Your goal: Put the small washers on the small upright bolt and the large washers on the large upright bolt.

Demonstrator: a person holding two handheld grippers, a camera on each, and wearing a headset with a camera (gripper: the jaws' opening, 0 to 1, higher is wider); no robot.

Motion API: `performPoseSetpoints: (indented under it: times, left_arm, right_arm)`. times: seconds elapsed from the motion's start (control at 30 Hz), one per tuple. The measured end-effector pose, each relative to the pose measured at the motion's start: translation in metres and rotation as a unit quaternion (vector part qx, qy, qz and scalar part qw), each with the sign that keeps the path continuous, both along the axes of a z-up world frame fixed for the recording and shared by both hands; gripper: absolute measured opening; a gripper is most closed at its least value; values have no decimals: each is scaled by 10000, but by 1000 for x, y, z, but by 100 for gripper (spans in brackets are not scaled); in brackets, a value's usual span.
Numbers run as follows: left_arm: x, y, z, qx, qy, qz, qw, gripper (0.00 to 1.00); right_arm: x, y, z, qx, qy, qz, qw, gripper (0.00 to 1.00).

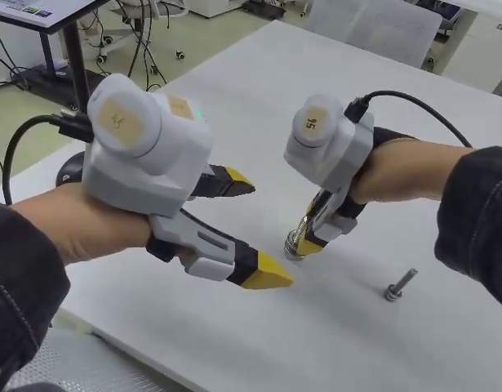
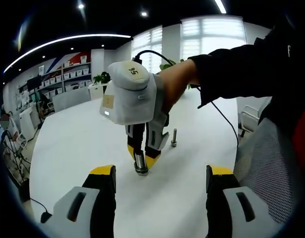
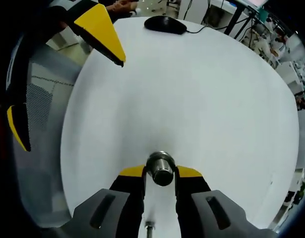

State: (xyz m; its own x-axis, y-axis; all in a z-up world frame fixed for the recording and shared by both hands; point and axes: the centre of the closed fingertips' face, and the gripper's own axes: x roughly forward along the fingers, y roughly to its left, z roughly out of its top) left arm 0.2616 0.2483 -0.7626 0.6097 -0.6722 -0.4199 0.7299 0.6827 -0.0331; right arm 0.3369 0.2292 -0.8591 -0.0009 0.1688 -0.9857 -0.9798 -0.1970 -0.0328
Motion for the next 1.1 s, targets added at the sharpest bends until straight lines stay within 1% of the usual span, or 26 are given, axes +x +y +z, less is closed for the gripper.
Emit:
performPoseSetpoints:
  times: [0.23,0.5,0.7,0.97,1.1]
  left_arm:
    - [-1,0,0,-4,8,6,10000,74]
    - [-1,1,0,-8,14,6,10000,74]
    - [0,0,-1,-7,25,-12,10000,74]
    - [1,-1,-2,-8,27,-33,10000,74]
    - [1,-2,-2,-1,33,-51,10000,74]
  right_arm:
    - [0,0,-4,9,12,-14,10000,24]
    - [-1,1,-4,45,31,-44,10000,24]
    - [0,-2,-5,3,30,-33,10000,24]
    - [1,-5,-5,98,83,-120,9998,27]
    - [3,-6,1,207,62,-183,9996,29]
